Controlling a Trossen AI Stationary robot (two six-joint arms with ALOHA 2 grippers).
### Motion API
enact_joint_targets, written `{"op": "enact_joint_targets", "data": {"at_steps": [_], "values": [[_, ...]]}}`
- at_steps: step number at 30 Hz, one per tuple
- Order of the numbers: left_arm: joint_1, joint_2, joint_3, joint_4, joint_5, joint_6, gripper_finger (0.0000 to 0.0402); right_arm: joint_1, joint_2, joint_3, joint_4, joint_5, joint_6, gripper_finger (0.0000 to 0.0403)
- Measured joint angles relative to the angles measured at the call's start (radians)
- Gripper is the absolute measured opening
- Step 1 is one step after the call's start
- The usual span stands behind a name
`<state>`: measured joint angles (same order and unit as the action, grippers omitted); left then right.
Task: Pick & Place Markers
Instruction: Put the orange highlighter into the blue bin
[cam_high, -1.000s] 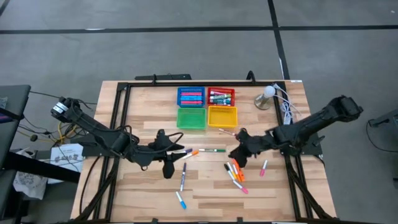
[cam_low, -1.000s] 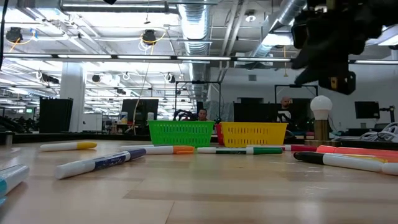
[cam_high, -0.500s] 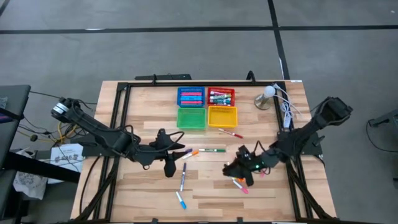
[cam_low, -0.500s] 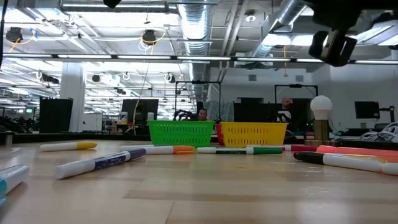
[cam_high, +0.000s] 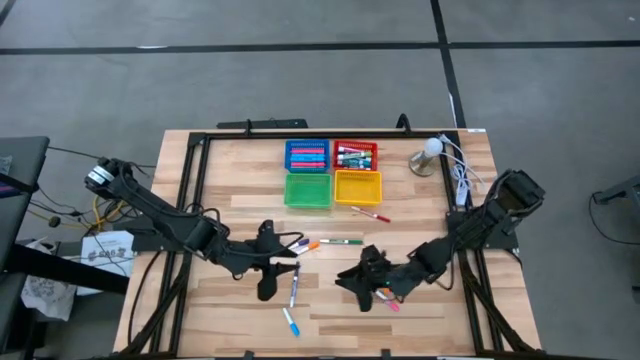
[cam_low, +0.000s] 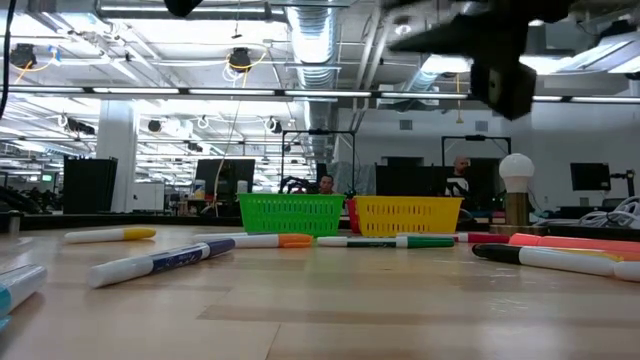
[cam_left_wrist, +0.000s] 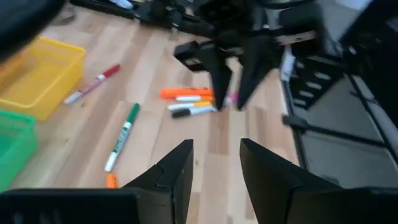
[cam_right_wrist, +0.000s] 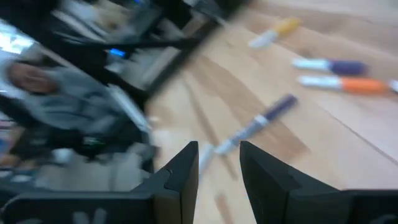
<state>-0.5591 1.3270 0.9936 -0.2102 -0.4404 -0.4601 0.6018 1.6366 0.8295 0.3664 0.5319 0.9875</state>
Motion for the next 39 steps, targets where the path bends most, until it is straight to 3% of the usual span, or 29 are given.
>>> {"op": "enact_joint_targets", "data": {"at_steps": [6,12,24,29,39], "values": [[-0.008,-0.095,-0.077,-0.024,0.154,0.007,0.0131,-0.009,0.037,0.197,-0.450,0.007,0.165,0.0108],[-0.039,-0.225,-0.210,-0.020,0.159,-0.048,0.0131,0.002,0.098,0.378,-0.760,0.008,0.204,0.0108],[-0.073,-0.280,-0.377,0.103,0.119,-0.215,0.0131,0.000,0.118,0.404,-1.265,-0.182,0.623,0.0108],[-0.073,-0.280,-0.391,0.128,0.065,-0.233,0.0131,-0.009,0.149,0.404,-1.387,-0.243,0.747,0.0108],[-0.060,-0.280,-0.390,0.139,0.030,-0.228,0.0131,-0.030,0.233,0.404,-1.377,-0.247,0.697,0.0119]]}}
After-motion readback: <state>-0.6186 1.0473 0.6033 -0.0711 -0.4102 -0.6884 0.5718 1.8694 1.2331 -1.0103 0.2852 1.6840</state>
